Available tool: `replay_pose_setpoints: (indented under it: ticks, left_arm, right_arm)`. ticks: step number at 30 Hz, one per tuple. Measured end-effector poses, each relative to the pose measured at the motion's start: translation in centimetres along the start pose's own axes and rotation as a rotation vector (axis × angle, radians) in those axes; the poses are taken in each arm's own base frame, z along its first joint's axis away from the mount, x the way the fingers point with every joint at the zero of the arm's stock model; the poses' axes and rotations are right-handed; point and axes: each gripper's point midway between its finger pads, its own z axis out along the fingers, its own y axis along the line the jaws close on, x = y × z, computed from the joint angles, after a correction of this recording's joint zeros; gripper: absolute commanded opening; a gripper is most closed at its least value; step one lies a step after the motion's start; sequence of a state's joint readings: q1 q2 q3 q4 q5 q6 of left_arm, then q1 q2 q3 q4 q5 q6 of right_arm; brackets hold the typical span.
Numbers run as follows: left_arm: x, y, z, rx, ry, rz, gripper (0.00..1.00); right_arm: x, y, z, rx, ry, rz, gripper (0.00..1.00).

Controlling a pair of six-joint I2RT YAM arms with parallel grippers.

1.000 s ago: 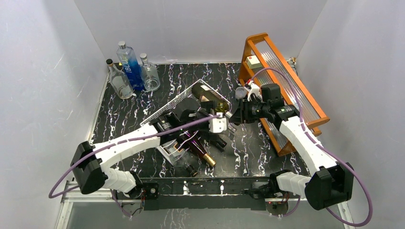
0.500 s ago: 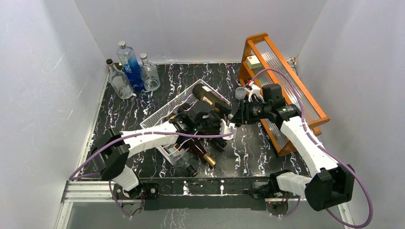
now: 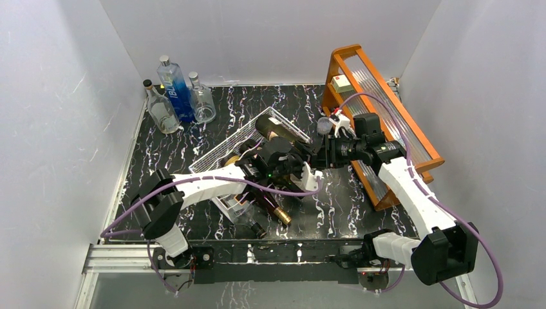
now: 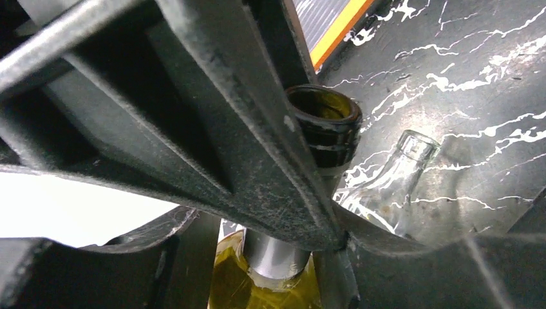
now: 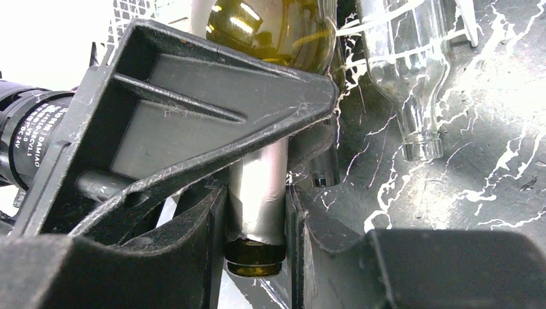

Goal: Take the wine bottle off the wine rack

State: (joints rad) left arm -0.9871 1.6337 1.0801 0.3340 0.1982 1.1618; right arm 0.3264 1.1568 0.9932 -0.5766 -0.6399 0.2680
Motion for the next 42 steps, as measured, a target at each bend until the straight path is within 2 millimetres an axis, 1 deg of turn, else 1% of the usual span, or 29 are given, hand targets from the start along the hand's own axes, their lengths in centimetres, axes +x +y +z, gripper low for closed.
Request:
replay_pose_setpoints:
  ticks: [2, 3, 6, 8, 10, 12, 14, 17, 19, 22, 24, 27, 29, 30, 34, 38, 42]
  left_arm:
    - [0.0, 0.1, 0.0, 0.0, 0.006, 0.032, 0.37]
    - [0.0, 0.1, 0.0, -0.001, 0.007, 0.04, 0.34]
    - [-0.1, 0.7, -0.1, -0.024, 0.02, 0.067, 0.28]
    - [0.4, 1.4, -0.4, -0.049, 0.039, 0.064, 0.23]
    - [0.3, 2.0, -0.8, -0.073, 0.043, 0.047, 0.21]
    - [0.4, 2.3, -1.4, -0.088, 0.055, 0.027, 0.21]
    - [0.6, 2.2, -2.0, -0.095, 0.069, 0.013, 0.21]
    - [0.4, 2.0, -2.9, -0.103, 0.071, -0.009, 0.22]
    - [0.2, 2.3, -3.9, -0.119, 0.072, -0.059, 0.23]
    - [0.2, 2.8, -4.8, -0.13, 0.101, -0.169, 0.21]
    - [0.2, 3.5, -5.2, -0.133, 0.128, -0.23, 0.19]
    - [0.2, 5.9, -6.2, -0.19, 0.166, -0.332, 0.13]
    - [0.1, 7.2, -6.9, -0.233, 0.18, -0.385, 0.1]
    - [0.1, 7.6, -7.3, -0.254, 0.188, -0.41, 0.07]
    - [0.0, 9.0, -9.4, -0.322, 0.216, -0.496, 0.0]
    - [-0.3, 10.8, -10.9, -0.389, 0.233, -0.582, 0.0]
    - [-0.1, 12.5, -12.2, -0.449, 0.258, -0.654, 0.0]
  right_arm:
    - [-0.2, 0.1, -0.1, 0.003, -0.009, -0.005, 0.44]
    - [-0.3, 0.1, -0.2, 0.006, -0.013, -0.007, 0.56]
    - [-0.9, 0.7, -0.8, 0.01, -0.035, -0.025, 0.78]
    - [-1.2, 1.3, -1.7, 0.028, -0.057, -0.032, 0.89]
    - [-2.0, 1.6, -2.9, 0.066, -0.095, -0.047, 0.95]
    - [-3.0, 1.9, -4.0, 0.111, -0.139, -0.055, 0.97]
    - [-4.5, 2.0, -5.1, 0.167, -0.197, -0.057, 0.98]
    - [-6.3, 1.8, -7.0, 0.262, -0.286, -0.053, 0.98]
    - [-6.9, 1.7, -8.1, 0.309, -0.339, -0.057, 0.98]
    - [-7.7, 1.8, -9.7, 0.358, -0.405, -0.06, 0.98]
    - [-8.3, 2.1, -10.8, 0.382, -0.435, -0.059, 0.98]
    - [-9.5, 2.4, -11.9, 0.414, -0.478, -0.063, 0.98]
    - [-9.9, 2.4, -12.3, 0.427, -0.497, -0.066, 0.98]
    - [-10.0, 2.5, -12.5, 0.43, -0.503, -0.067, 0.98]
    - [-10.0, 2.4, -12.6, 0.437, -0.508, -0.067, 0.98]
    - [-10.1, 2.4, -12.5, 0.433, -0.509, -0.068, 0.98]
    - [-9.7, 2.1, -11.7, 0.419, -0.49, -0.064, 0.98]
